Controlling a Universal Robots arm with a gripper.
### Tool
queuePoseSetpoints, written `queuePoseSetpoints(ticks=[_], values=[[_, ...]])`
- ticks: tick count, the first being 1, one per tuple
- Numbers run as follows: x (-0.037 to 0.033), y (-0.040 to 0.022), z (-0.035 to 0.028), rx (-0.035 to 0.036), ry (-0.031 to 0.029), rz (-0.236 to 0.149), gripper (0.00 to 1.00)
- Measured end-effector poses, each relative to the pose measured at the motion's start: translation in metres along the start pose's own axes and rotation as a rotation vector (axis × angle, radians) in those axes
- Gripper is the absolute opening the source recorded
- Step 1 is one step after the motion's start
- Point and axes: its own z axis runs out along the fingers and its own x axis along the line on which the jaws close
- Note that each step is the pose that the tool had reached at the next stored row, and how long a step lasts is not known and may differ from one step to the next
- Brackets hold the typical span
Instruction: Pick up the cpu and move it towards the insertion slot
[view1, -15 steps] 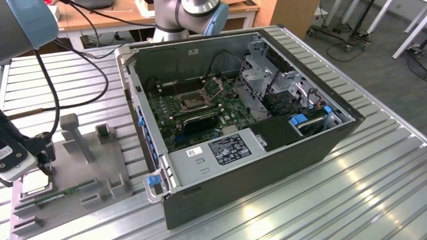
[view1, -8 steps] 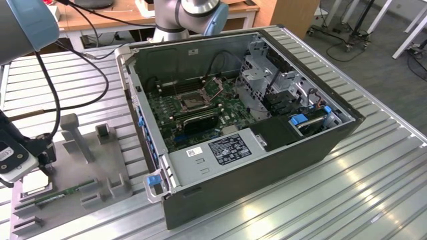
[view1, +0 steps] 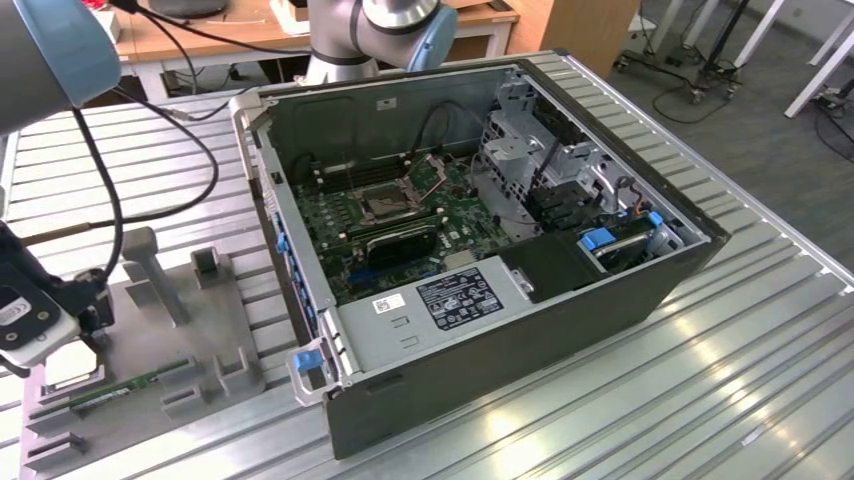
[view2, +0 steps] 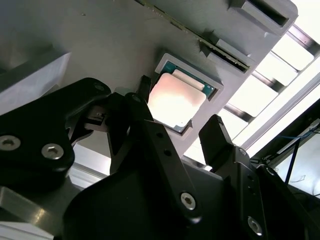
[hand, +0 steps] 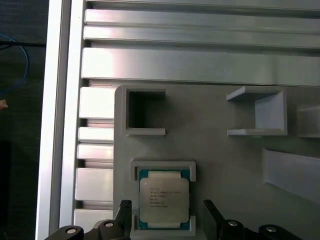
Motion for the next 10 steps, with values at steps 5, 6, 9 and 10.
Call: queuePoseSetpoints(ticks=[5, 6, 9, 10], values=[[0.0000, -0.0001, 0.0027, 0.0000, 0.0001, 0.000, 0.66], [0.0000, -0.0001, 0.0029, 0.0001, 0.0001, 0.000, 0.66], [0.0000, -0.0001, 0.0038, 0.0000, 0.0000, 0.000, 0.66], [0.0000, -0.0001, 0.0039, 0.0000, 0.0000, 0.000, 0.66]])
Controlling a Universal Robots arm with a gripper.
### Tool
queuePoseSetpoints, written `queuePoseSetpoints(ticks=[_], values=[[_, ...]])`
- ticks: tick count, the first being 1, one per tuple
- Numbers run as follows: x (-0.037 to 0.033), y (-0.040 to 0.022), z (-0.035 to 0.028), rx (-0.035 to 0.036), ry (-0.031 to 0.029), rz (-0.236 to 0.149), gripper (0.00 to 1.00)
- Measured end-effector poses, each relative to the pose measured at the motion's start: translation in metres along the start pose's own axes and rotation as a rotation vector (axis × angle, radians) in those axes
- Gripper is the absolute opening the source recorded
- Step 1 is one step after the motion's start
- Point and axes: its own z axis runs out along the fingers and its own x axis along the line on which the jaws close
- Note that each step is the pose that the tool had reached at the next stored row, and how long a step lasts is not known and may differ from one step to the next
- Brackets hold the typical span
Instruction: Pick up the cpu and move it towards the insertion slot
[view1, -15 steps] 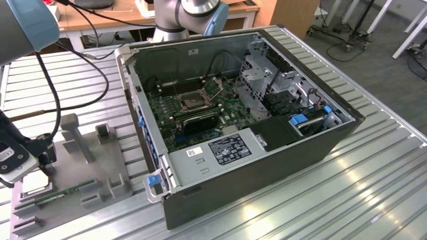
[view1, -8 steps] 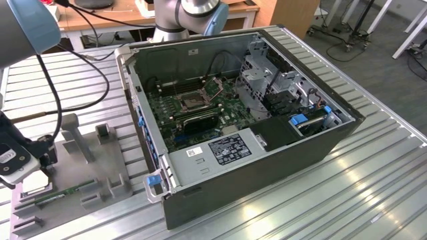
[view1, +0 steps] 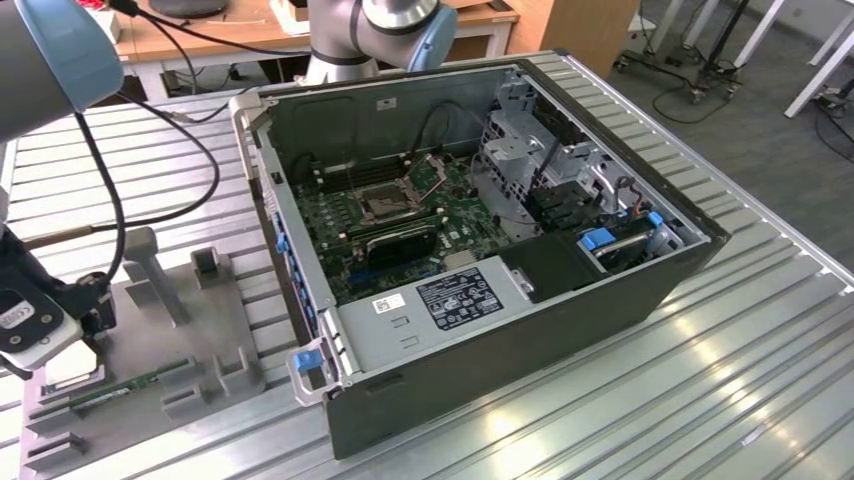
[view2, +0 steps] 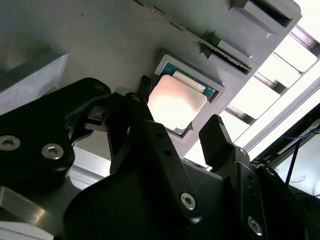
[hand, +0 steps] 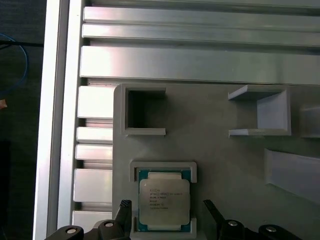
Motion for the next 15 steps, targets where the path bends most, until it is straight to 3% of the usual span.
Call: queuePoseSetpoints(ticks=[15], values=[[0.0000, -0.0002, 0.0042, 0.0000, -0.0001, 0.000, 0.66]])
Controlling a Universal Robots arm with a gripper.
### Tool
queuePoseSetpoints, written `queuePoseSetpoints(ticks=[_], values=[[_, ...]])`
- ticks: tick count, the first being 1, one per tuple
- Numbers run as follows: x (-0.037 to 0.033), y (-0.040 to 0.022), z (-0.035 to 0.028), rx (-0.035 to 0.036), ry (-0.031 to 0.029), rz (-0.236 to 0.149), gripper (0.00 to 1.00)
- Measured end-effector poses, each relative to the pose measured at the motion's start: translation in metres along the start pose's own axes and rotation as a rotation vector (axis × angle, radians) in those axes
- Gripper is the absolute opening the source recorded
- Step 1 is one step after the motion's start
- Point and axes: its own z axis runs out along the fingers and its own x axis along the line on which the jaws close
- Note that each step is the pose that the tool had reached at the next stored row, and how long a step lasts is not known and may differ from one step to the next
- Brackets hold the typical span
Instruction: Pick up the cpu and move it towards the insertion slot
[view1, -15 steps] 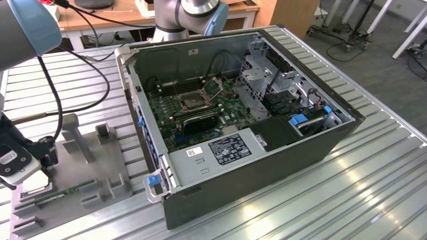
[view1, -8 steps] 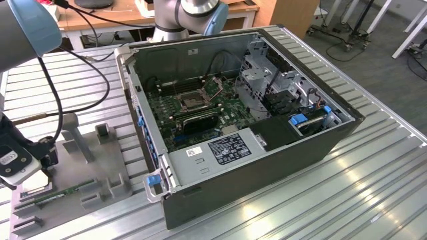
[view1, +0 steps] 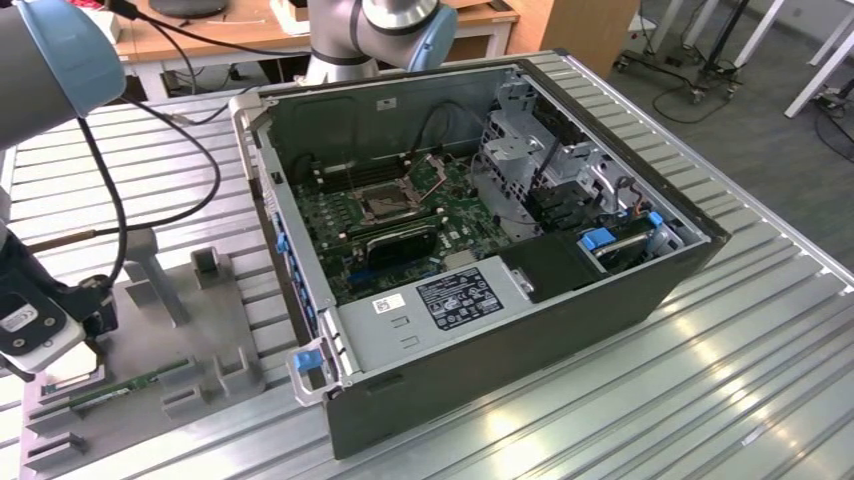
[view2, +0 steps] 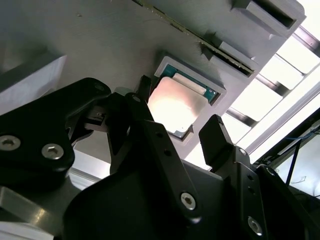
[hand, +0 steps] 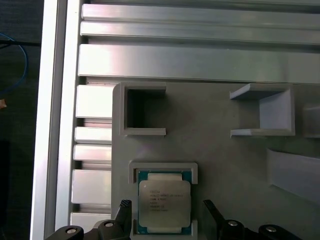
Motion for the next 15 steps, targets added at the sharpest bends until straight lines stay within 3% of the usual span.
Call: queuePoseSetpoints(ticks=[15], values=[[0.0000, -0.0002, 0.0043, 0.0000, -0.0001, 0.000, 0.66]])
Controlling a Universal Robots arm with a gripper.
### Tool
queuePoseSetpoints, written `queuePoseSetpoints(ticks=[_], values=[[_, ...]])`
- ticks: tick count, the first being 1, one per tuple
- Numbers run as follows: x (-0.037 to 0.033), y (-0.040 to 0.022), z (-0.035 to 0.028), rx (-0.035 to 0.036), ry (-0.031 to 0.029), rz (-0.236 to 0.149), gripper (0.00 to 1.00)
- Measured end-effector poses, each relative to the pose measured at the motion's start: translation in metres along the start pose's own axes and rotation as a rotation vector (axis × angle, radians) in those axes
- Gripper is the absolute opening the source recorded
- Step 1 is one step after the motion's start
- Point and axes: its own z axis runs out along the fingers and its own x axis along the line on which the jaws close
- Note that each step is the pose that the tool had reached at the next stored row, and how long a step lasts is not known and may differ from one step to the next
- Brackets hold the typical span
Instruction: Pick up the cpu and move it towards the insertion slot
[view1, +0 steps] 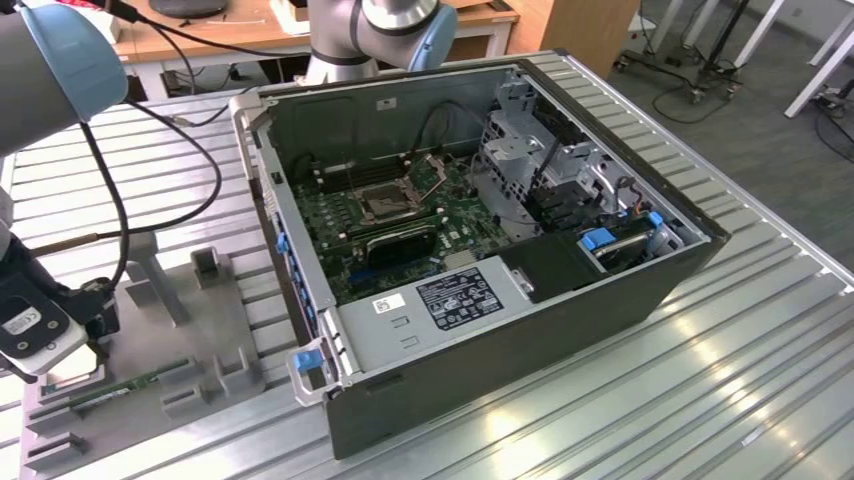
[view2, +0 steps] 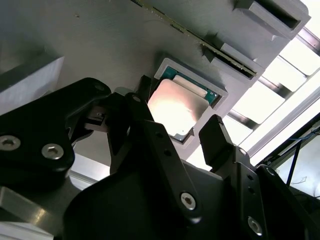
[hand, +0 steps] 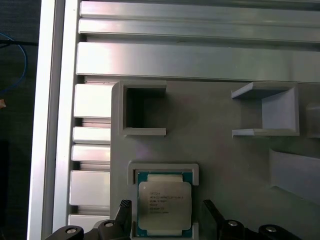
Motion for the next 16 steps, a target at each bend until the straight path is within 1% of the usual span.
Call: queuePoseSetpoints(ticks=[4, 16], values=[[0.0000, 0.0000, 0.0007, 0.0000, 0.0000, 0.000, 0.66], [0.0000, -0.0002, 0.0056, 0.0001, 0.0002, 0.000, 0.66]])
